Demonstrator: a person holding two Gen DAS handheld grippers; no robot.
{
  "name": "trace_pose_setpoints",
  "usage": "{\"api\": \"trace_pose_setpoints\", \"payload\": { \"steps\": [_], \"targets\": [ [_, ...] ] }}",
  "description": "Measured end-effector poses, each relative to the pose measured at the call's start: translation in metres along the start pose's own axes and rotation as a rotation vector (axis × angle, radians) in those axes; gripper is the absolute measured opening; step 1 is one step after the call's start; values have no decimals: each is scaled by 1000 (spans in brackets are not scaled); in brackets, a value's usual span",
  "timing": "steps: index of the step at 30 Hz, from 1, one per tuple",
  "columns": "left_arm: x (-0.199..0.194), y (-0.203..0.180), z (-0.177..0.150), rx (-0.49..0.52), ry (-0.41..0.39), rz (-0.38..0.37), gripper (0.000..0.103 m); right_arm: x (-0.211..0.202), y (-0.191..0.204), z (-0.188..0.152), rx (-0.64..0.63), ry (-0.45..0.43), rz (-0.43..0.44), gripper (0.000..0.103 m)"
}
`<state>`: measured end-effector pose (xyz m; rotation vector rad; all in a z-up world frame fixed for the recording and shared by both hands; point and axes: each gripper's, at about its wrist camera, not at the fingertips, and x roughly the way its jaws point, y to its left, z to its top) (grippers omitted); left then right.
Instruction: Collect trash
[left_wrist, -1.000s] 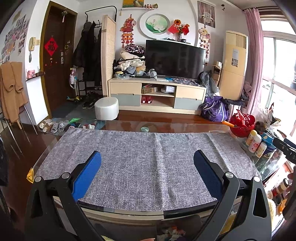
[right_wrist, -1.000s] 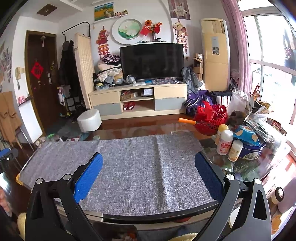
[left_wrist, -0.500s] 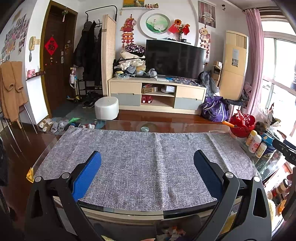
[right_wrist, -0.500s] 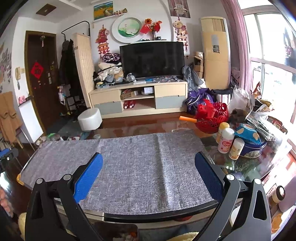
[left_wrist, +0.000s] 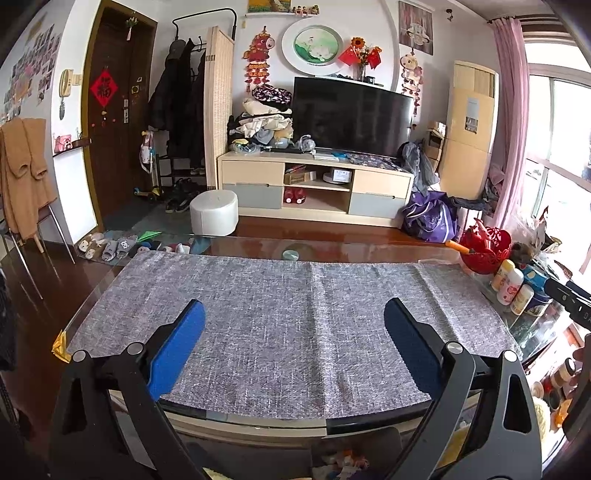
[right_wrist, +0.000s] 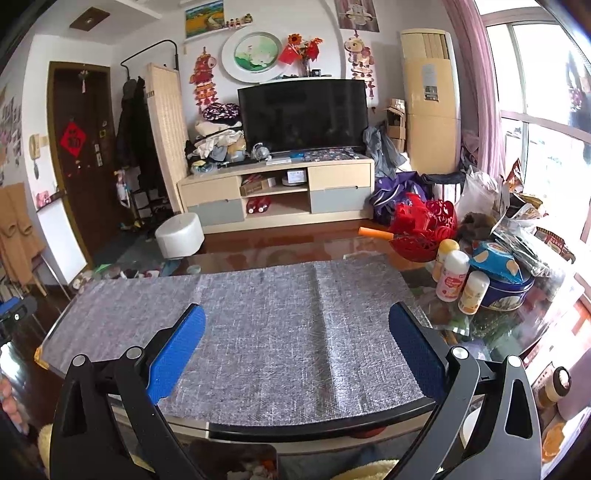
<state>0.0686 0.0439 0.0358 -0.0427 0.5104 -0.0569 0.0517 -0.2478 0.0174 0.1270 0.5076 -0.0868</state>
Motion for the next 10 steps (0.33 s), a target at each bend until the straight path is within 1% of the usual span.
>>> {"api": "trace_pose_setpoints", "payload": {
  "steps": [1, 3, 10],
  "targets": [
    [0, -1, 0, 2, -2, 9, 95, 0, 0, 0, 0, 0, 0, 100],
    [0, -1, 0, 3, -6, 16, 95, 0, 0, 0, -1, 1, 0, 100],
    [0, -5, -1, 11, 3, 16, 95, 0, 0, 0, 1, 1, 1, 100]
  ]
}}
